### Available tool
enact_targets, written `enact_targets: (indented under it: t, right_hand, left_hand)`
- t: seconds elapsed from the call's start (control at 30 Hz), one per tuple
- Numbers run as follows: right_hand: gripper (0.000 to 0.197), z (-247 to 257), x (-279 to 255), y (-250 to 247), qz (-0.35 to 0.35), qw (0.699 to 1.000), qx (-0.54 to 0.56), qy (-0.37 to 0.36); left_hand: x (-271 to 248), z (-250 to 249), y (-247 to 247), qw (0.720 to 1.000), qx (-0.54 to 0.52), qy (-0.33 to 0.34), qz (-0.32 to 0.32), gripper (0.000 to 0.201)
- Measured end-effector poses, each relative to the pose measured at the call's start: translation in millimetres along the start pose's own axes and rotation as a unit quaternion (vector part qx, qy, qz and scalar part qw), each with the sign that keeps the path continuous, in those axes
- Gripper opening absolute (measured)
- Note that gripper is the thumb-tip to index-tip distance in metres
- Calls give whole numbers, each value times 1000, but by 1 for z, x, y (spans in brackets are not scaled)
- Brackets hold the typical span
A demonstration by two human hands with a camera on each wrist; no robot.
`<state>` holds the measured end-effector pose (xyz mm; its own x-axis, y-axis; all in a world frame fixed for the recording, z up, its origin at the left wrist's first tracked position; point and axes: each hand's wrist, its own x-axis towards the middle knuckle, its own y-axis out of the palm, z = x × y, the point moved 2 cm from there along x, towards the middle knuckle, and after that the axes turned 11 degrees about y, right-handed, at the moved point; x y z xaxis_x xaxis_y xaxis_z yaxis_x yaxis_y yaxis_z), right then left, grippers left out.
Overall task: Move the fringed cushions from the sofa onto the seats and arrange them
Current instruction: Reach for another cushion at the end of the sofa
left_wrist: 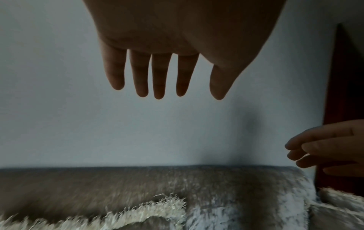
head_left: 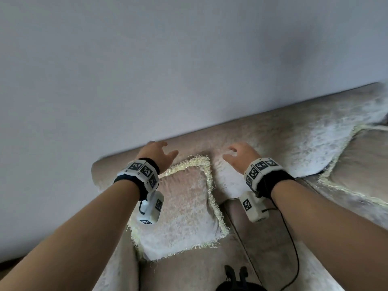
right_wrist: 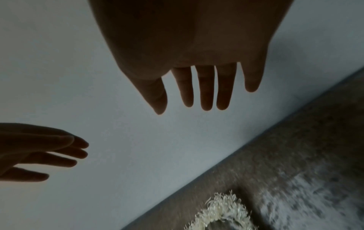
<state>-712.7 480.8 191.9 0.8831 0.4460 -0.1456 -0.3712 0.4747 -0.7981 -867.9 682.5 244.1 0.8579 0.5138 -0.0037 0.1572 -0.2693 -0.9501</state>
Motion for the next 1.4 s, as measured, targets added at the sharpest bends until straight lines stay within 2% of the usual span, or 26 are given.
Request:
enact_targets:
  t: [0.27,0.47,0.63,0.8,0.93,0.97,1.13,1.33,1.4]
  right_hand:
    - [48,-18,-103,-44,-59,998,13,35]
    - [44,-50,-154,-74,-97,993,20,65]
    - [43,-95,-180,-105,-126,988,35,82]
    - [45,-171,-185,-142,-134,982,70,114]
    - [43,-261,-185,-196,-136,977,88,140]
    - [43,-269,-182,-200,-136,977,90,137]
    - [47,-355,-179,-264,-136,978,72,143]
    - [40,-431,-159,-335,-135,978,56,151]
    - [44,-456,-144,-356,-135,976,51,161]
  left_hand:
    - [-57,-53,5,993,-51,108,15,63]
    - [-83,-93,14,985,-79,151,25,61]
    - [-97,-144,29,982,-66,175,34,61]
    - [-103,-223,63,977,-62,200,41,62]
    - [-108,-319,112,975,-51,207,62,63]
    - [-108,-326,115,975,-51,205,66,62]
    - [-107,-434,158,973,-64,213,64,61]
    - [-82,-546,183,968,-78,233,58,60]
    - [-68,-581,196,966,-90,236,57,59]
